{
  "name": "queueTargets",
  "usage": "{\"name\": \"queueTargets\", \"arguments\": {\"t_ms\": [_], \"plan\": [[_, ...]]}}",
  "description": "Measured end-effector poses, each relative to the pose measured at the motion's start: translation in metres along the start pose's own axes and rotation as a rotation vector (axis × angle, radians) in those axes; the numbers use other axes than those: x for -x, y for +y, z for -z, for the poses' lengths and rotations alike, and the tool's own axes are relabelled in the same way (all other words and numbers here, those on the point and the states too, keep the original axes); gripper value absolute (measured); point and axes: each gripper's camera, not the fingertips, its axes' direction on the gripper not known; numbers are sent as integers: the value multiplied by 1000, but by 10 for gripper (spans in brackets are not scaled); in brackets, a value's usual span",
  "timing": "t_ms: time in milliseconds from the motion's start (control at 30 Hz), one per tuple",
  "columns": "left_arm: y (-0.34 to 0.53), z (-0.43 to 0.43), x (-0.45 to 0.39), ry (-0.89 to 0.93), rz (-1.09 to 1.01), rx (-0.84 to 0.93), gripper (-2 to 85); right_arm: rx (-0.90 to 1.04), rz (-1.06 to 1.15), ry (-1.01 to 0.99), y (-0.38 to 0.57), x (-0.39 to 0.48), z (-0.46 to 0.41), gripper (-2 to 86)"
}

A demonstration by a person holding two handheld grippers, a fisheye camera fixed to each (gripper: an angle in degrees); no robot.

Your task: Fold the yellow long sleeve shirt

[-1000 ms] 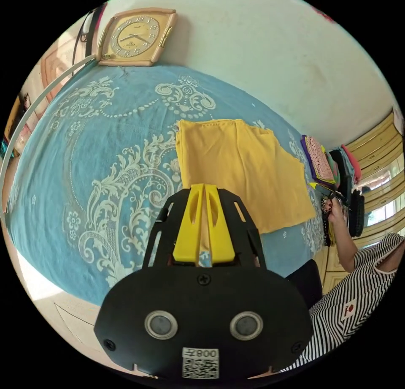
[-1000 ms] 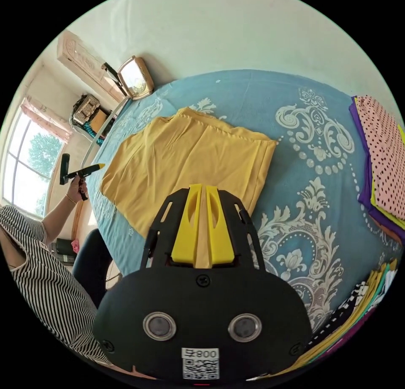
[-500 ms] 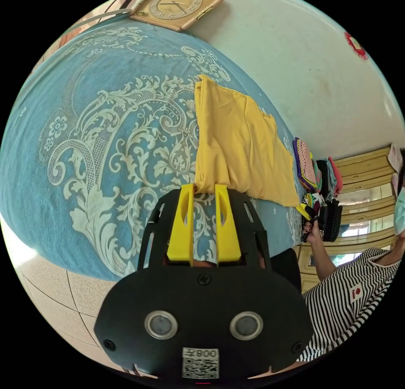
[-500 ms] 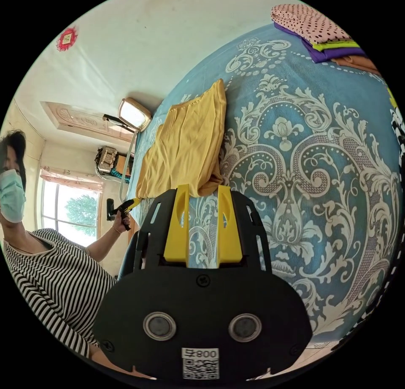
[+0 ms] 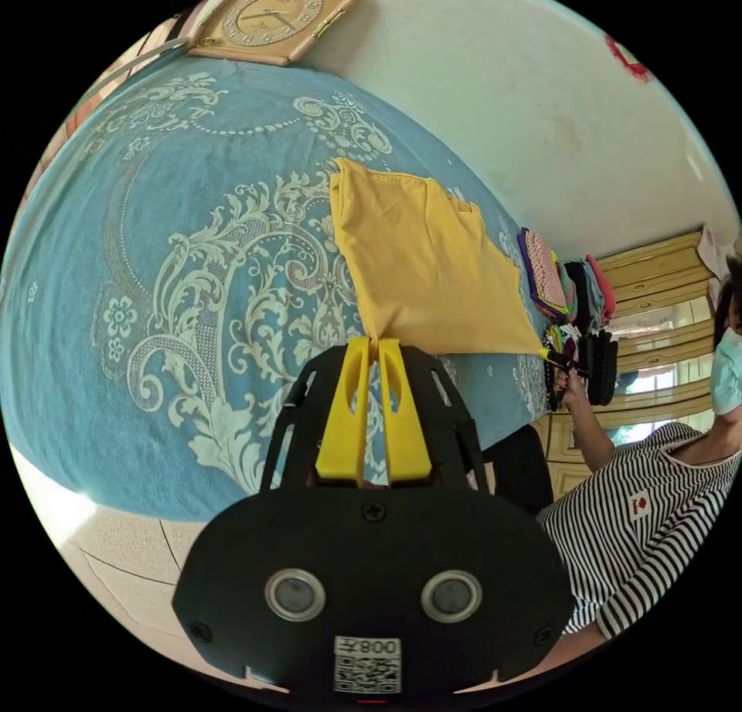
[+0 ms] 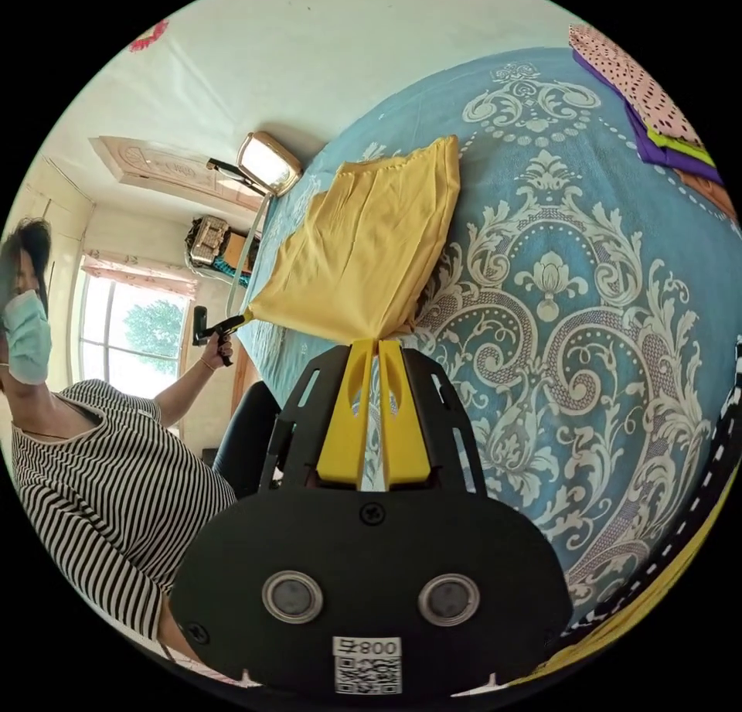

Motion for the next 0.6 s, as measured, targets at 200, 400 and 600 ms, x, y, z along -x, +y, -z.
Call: {"name": "queueTargets", "arguments": {"t_ms": [200,400,600], "plan": [[8,-44,-17,-24,32,103,21,119,-82,-27,8,-31,-40,28],[29,-42,-53,-105,112,15,27,79,-109,-93,12,-41,-48,29],[32,-70,-168,-115,-57,-30,46,57,-133,-149,15,-49,-57,27]]}}
